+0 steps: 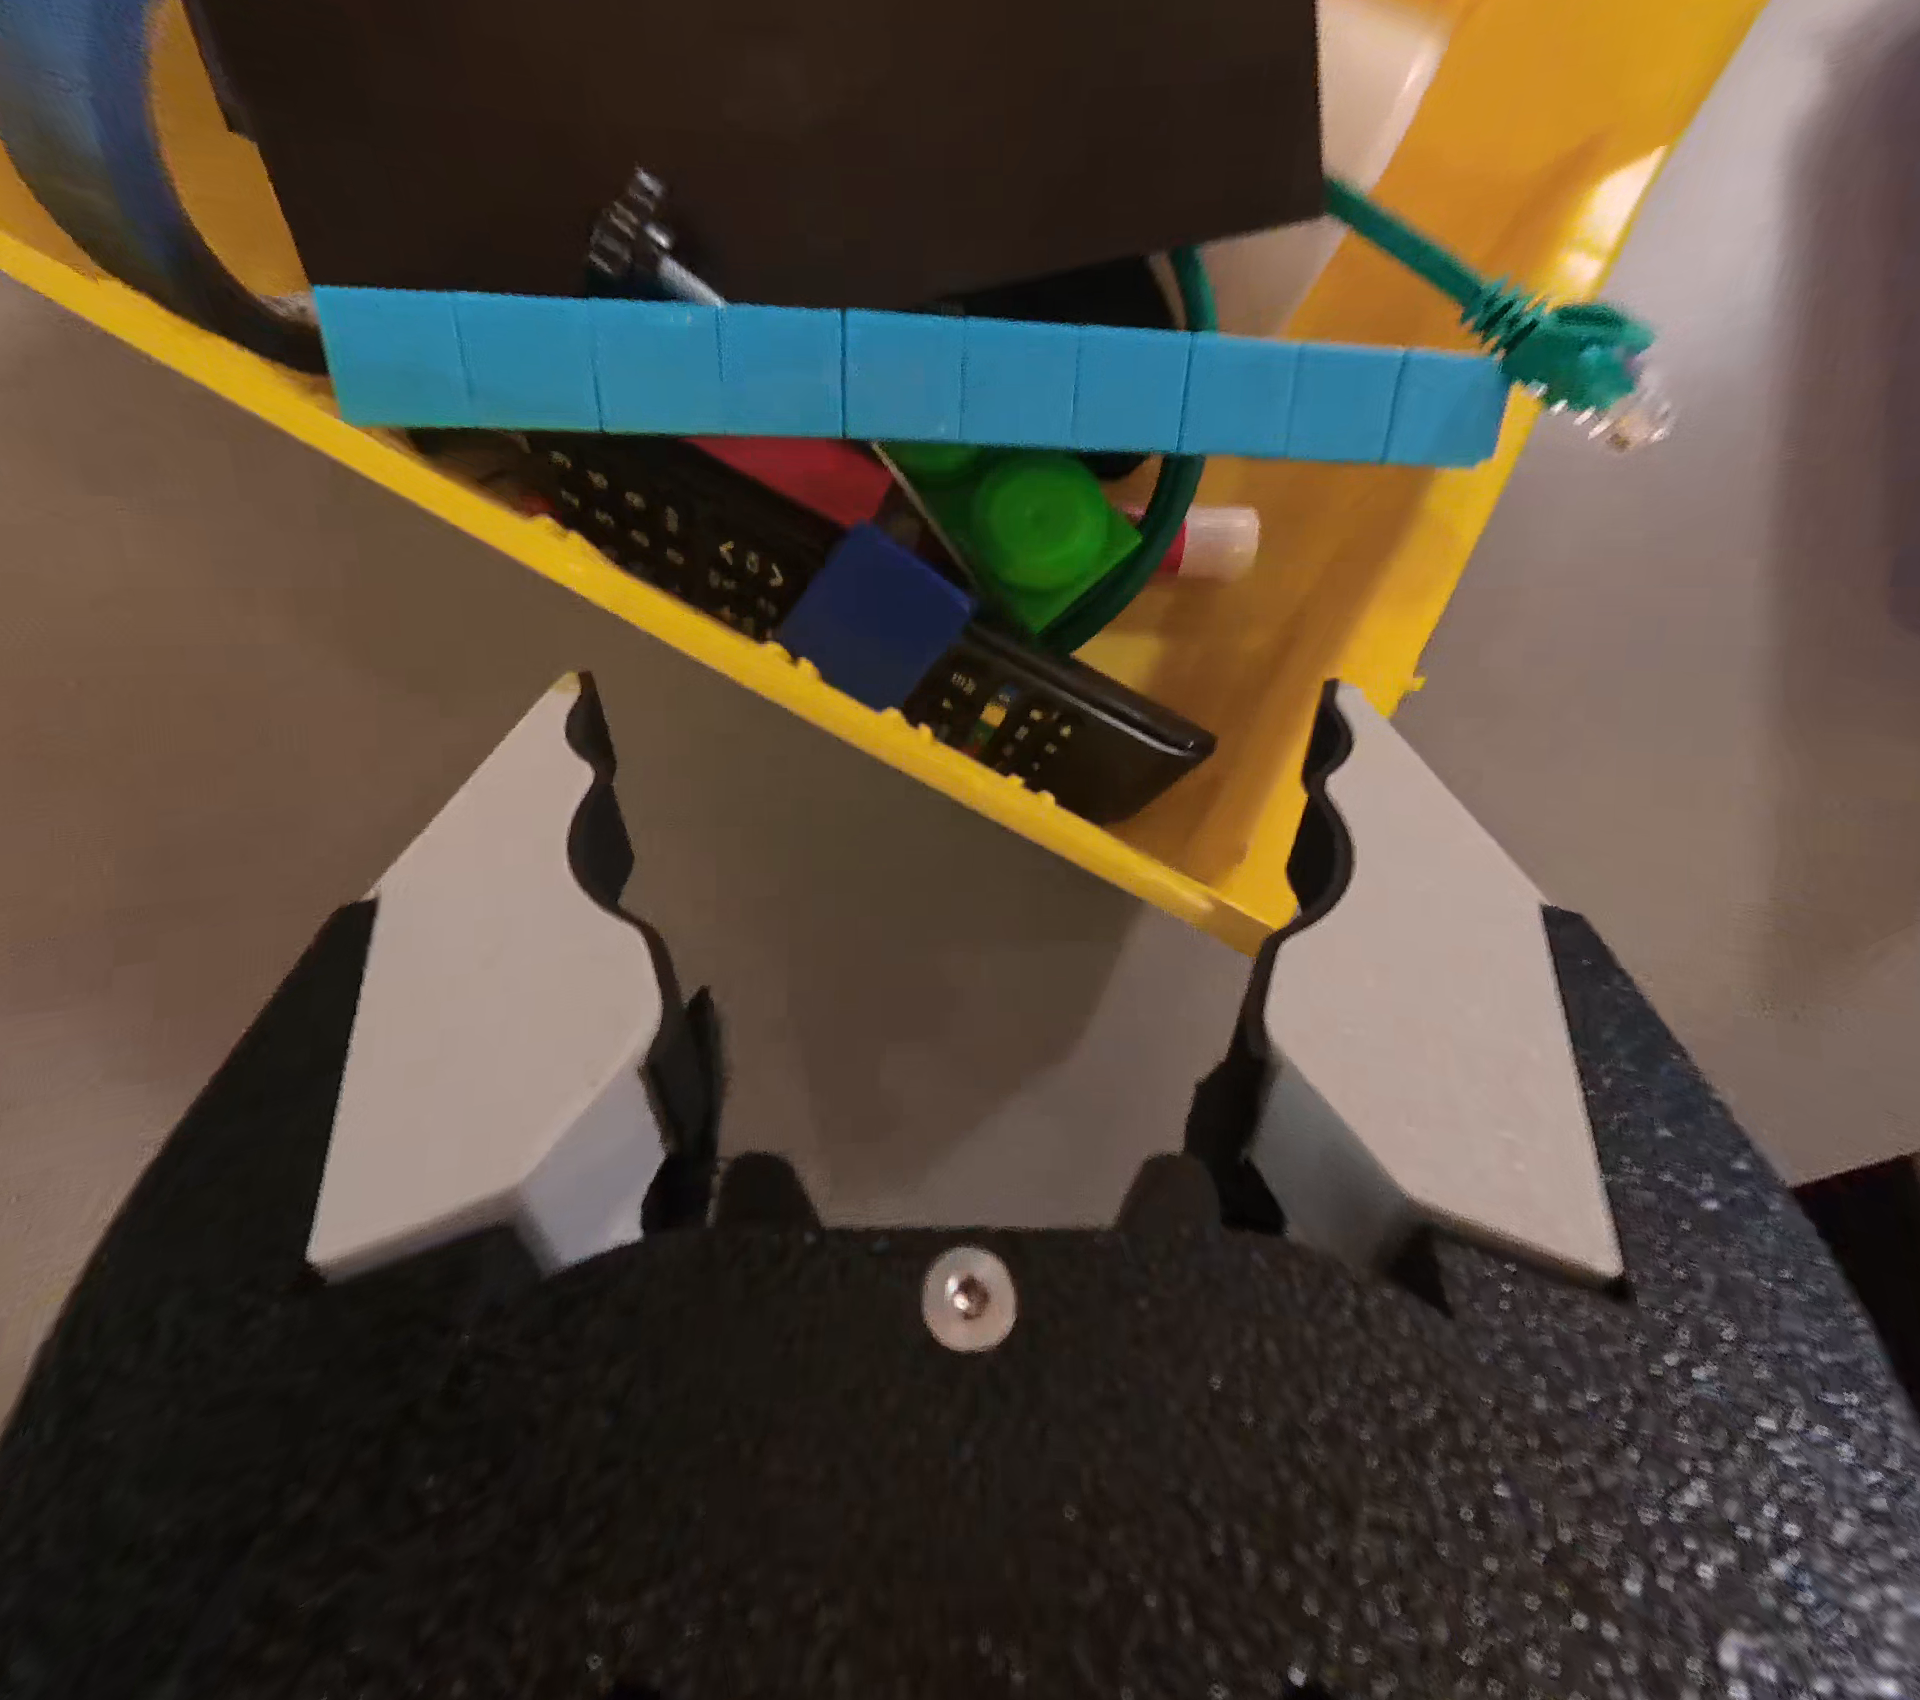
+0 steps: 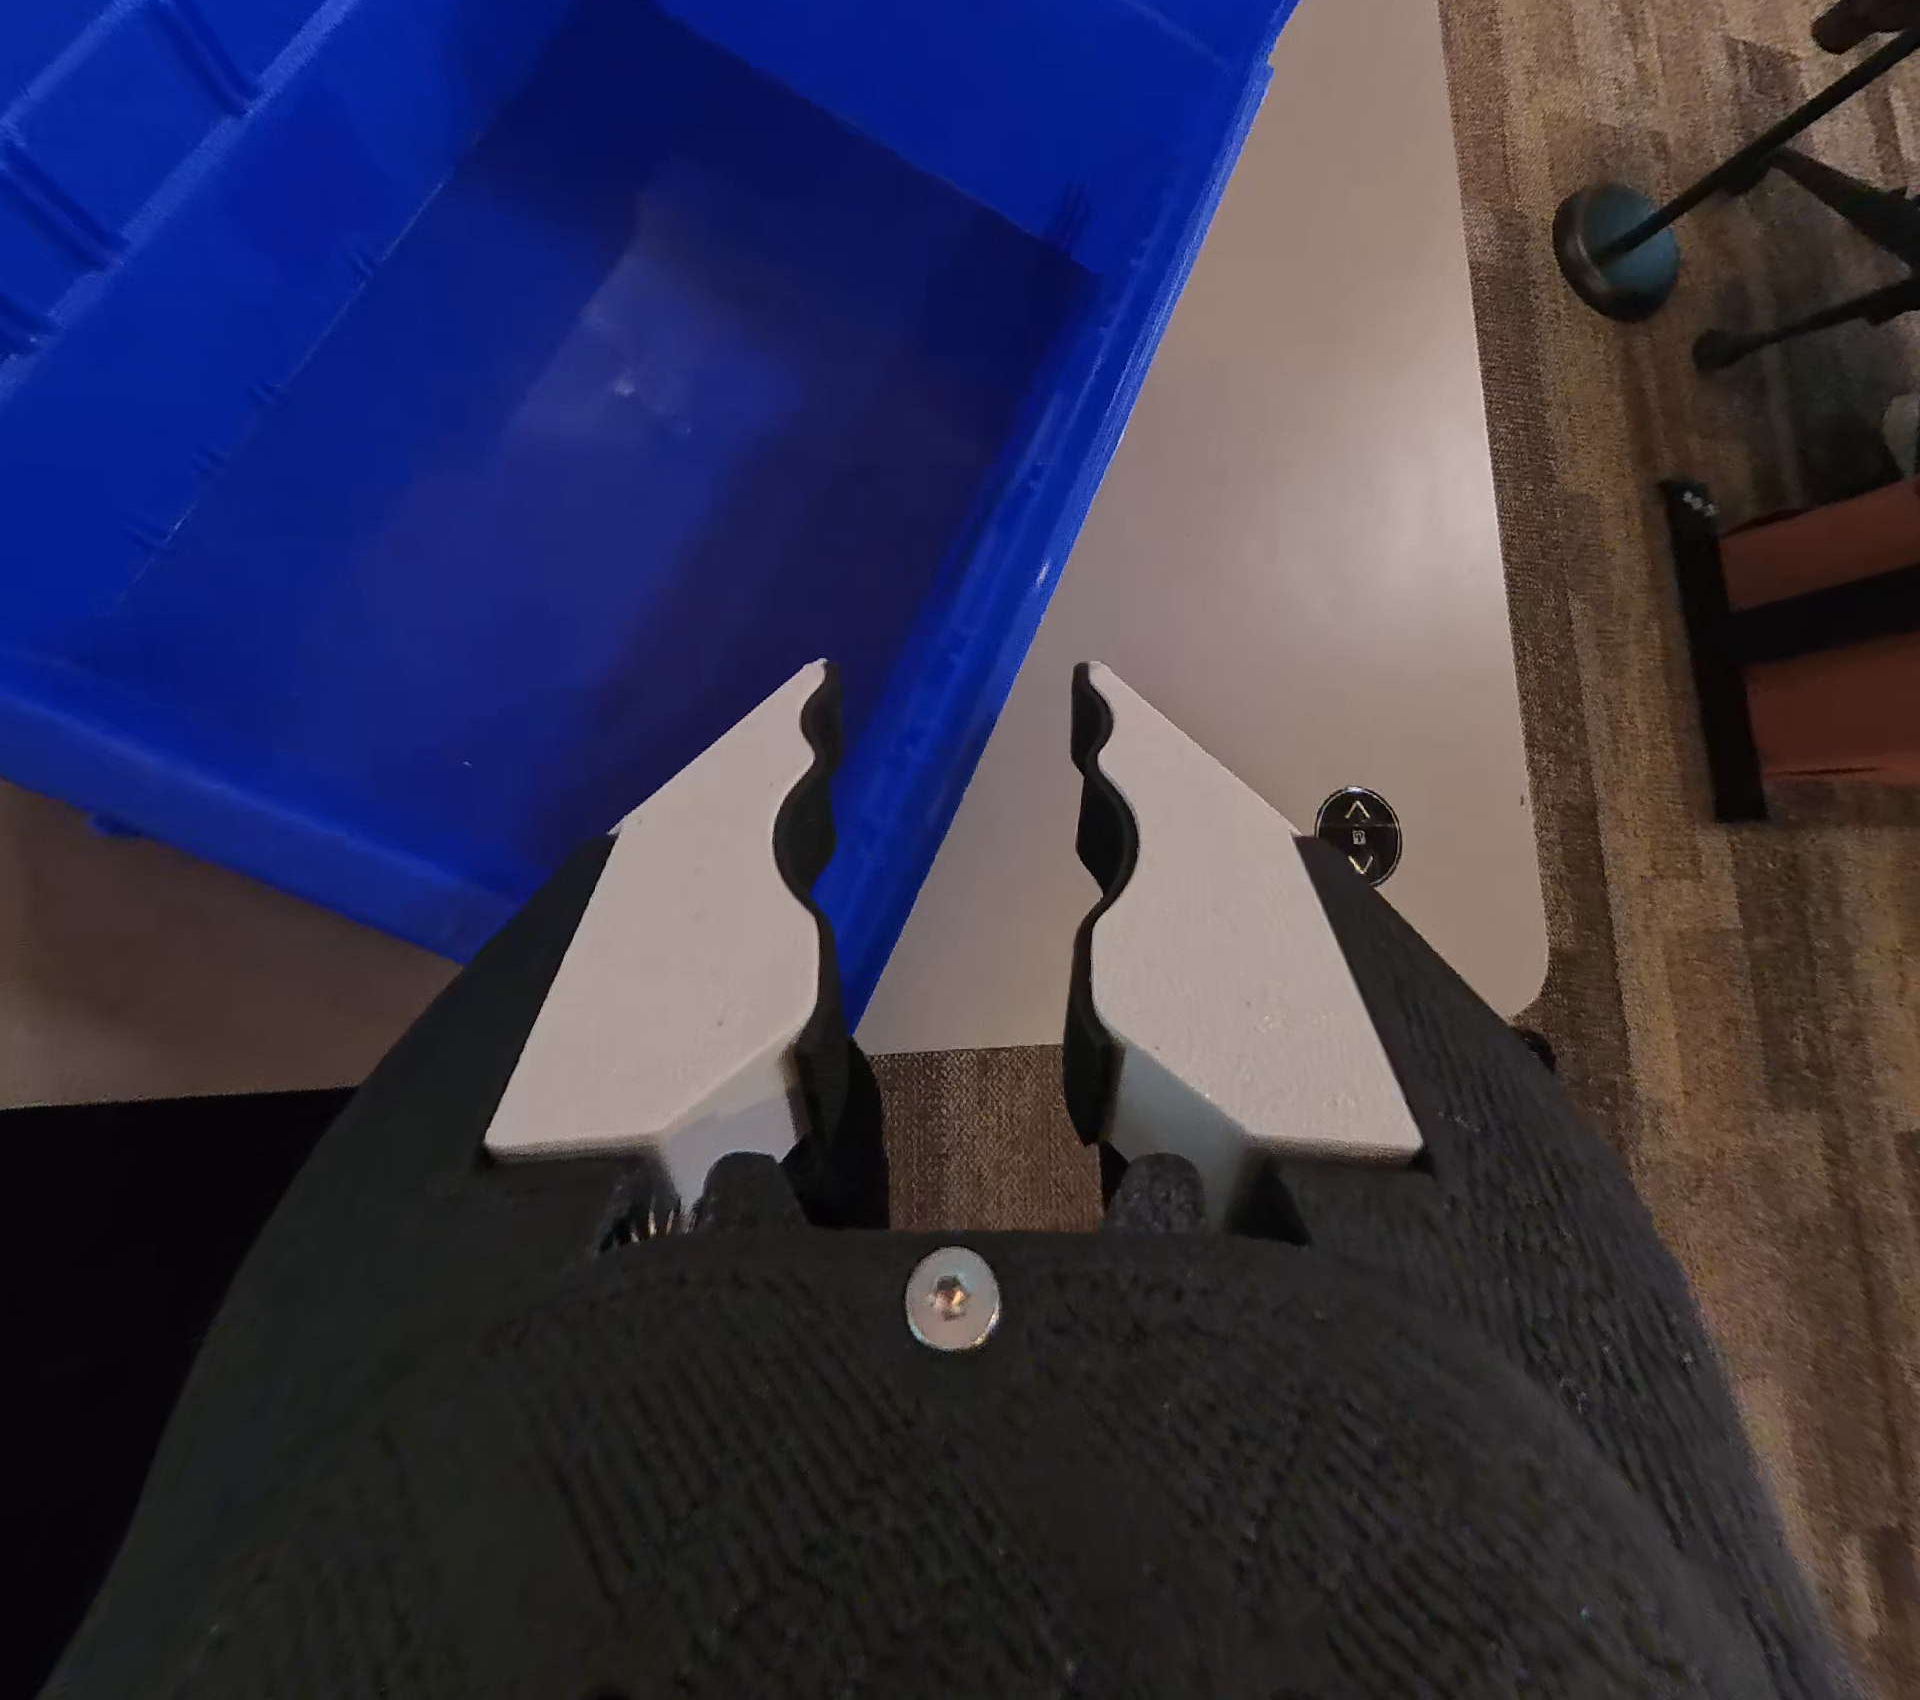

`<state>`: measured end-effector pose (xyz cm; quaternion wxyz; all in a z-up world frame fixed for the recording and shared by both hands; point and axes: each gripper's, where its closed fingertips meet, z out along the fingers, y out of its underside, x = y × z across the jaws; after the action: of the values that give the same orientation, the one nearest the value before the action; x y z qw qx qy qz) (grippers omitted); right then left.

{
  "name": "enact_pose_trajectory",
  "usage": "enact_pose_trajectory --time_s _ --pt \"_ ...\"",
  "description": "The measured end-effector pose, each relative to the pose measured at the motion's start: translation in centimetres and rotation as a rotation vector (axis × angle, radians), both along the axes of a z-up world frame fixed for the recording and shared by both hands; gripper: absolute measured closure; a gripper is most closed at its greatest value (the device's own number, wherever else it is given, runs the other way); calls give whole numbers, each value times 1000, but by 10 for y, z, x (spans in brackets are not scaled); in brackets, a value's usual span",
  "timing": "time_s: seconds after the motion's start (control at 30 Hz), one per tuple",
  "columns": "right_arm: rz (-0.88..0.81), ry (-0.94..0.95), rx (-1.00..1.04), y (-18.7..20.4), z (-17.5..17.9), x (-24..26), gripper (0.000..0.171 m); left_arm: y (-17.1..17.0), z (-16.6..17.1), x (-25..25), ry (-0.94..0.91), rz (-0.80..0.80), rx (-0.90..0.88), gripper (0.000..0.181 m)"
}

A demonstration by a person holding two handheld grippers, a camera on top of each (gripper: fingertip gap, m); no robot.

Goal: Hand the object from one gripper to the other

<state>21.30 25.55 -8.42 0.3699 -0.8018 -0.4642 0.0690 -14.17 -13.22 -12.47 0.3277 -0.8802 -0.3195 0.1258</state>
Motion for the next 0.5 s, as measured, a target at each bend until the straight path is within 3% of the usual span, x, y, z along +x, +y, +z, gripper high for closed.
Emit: enact_pose_trajectory --time_s 0.1,0.23,0.4,0.5 --pt "-19 5 12 5 1 6 137 -14 -9 -2 44 3 -124 68" --pt "-89 46 47 20 8 23 154 -40 -9 -12 67 61 -150 85" --pt "-78 126 -2 22 8 28 148 -85 -4 -47 141 206 -151 115" --pt "-33 122 -55 12 3 24 143 -89 -7 -57 100 190 -39 142"
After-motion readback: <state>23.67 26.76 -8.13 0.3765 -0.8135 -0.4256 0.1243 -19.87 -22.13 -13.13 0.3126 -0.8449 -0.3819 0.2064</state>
